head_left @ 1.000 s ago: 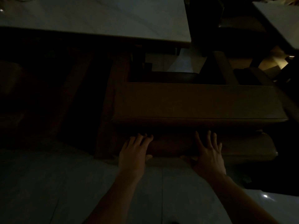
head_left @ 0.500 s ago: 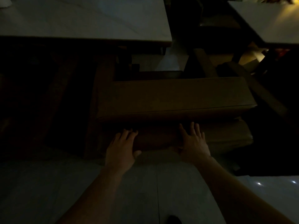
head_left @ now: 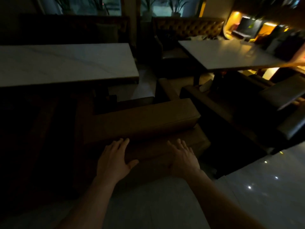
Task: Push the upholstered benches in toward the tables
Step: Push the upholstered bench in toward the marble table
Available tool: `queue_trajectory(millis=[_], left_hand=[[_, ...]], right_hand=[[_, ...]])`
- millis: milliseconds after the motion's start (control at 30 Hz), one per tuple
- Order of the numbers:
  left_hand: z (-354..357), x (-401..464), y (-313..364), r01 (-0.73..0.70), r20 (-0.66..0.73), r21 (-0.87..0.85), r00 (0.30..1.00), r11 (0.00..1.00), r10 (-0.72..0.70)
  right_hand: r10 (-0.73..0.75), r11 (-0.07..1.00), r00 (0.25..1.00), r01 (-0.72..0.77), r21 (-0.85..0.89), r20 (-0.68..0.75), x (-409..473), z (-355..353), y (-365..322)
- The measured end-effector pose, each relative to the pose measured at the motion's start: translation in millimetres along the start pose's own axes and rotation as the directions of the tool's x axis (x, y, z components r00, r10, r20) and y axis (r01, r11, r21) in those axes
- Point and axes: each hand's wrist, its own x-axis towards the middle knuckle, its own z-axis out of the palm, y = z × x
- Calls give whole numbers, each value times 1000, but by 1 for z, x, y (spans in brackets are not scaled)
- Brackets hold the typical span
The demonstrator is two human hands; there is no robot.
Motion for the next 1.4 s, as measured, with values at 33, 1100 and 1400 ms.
queue_trajectory(millis=[33, 1100, 1400], left_hand=[[-3, 1, 3, 6, 4, 0, 1000, 1000, -6], [83, 77, 653, -482, 23, -40, 875, 875, 483], [176, 181, 831, -479, 107, -130, 864, 868, 492]], right_hand=[[-3, 1000, 1000, 3, 4, 10, 0, -2, 0], [343, 938, 880, -303, 168, -329, -120, -218, 571], [429, 903, 865, -422, 87, -259, -54, -264, 764]])
